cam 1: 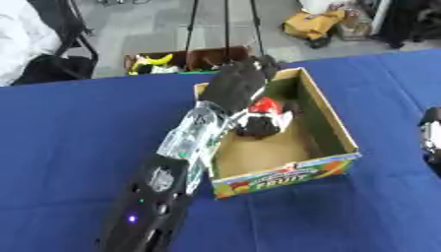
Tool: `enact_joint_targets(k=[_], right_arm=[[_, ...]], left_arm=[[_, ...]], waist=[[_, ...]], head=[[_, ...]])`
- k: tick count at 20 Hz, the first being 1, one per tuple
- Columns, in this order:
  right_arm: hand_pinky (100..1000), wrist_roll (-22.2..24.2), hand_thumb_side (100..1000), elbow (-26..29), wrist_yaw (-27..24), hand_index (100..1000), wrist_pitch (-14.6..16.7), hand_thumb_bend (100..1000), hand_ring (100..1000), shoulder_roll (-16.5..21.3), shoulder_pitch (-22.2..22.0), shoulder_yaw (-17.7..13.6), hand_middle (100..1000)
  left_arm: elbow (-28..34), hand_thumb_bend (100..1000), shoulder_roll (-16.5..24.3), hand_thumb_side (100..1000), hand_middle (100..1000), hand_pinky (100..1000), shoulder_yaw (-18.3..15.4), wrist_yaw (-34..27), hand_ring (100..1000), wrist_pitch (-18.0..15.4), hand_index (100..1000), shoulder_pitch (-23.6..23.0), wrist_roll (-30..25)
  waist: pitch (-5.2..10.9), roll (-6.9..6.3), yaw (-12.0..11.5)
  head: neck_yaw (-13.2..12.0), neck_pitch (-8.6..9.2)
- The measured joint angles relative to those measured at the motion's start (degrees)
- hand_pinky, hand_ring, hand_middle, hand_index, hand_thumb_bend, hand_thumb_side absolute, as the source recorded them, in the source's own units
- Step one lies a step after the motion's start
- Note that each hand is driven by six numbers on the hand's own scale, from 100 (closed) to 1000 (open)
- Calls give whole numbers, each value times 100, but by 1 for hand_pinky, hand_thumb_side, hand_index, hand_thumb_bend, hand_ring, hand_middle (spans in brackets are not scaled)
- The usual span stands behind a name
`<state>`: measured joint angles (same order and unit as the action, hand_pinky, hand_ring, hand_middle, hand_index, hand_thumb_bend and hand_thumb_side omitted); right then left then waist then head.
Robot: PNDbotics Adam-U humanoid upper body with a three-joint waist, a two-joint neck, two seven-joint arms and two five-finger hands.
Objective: Pick up objects on the table and place them in the box.
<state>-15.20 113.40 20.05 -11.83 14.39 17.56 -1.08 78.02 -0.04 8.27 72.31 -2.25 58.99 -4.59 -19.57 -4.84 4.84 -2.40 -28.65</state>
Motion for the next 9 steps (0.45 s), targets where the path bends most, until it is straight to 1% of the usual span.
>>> enact_joint_targets(k=[1, 3, 5, 7, 9], right_arm=[[727, -6, 508, 0, 0, 652, -4, 100, 527, 0, -10, -5, 428], [727, -23, 508, 0, 1, 652, -10, 100, 528, 0, -47, -29, 428], [727, -35, 508, 0, 3, 653, -9, 100, 528, 1, -54, -35, 429], [727, -62, 507, 0, 7, 653, -6, 100, 528, 2, -96, -63, 430], [727, -88, 507, 0, 10, 653, -2, 100, 528, 3, -102, -73, 430]], left_arm=[[224, 175, 86, 771, 778, 563, -35, -389, 784, 73, 948, -51, 101], [657, 127, 242, 796, 752, 544, -113, -1288, 766, 246, 931, -167, 212], [1079, 127, 419, 819, 737, 536, -188, -2209, 756, 447, 918, -299, 248], [1511, 120, 638, 831, 724, 524, -260, -2985, 742, 612, 916, -452, 265], [1961, 112, 892, 831, 685, 455, -365, -3583, 677, 750, 899, -672, 319]], waist=[[16, -1, -34], [54, -9, -100], [98, -29, -168], [142, -32, -270], [165, -32, -385]], head=[[33, -4], [108, -26], [203, -68], [301, -120], [384, -166]])
